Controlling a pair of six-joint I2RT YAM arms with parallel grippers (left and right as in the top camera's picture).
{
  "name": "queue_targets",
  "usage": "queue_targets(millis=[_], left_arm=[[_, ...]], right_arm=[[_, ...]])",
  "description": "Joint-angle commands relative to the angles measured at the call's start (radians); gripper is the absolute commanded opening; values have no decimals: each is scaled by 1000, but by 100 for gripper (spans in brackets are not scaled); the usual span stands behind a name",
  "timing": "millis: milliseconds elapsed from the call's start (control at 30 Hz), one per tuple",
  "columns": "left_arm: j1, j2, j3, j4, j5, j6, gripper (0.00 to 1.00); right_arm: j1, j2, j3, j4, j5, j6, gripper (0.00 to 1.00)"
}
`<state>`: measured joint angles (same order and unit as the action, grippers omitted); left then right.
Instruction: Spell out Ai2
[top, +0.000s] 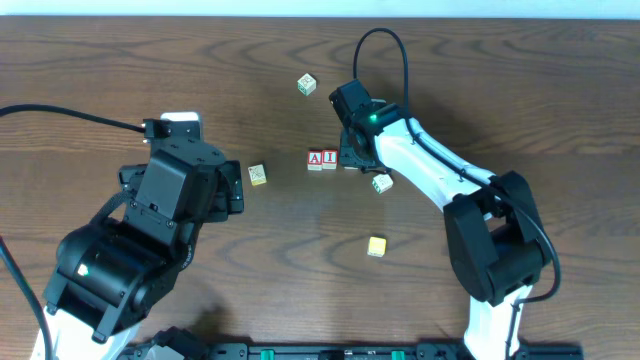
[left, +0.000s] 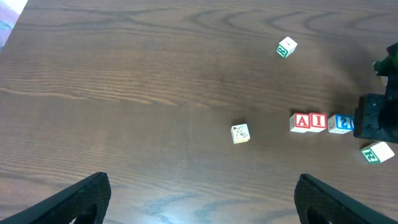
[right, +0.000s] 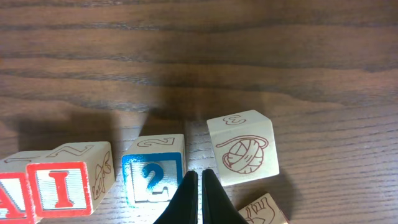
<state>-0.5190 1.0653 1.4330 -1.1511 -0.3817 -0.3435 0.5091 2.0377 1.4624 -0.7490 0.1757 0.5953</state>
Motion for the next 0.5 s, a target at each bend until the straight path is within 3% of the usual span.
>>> queue_targets(millis=[0,467], left_arm=[[3,0,5,0,-21,-12,95],[3,0,5,1,-22,-11,95]], right_arm=[[8,-23,-20,9,8,9,5],[8,-23,-58,109,34,-16,6]])
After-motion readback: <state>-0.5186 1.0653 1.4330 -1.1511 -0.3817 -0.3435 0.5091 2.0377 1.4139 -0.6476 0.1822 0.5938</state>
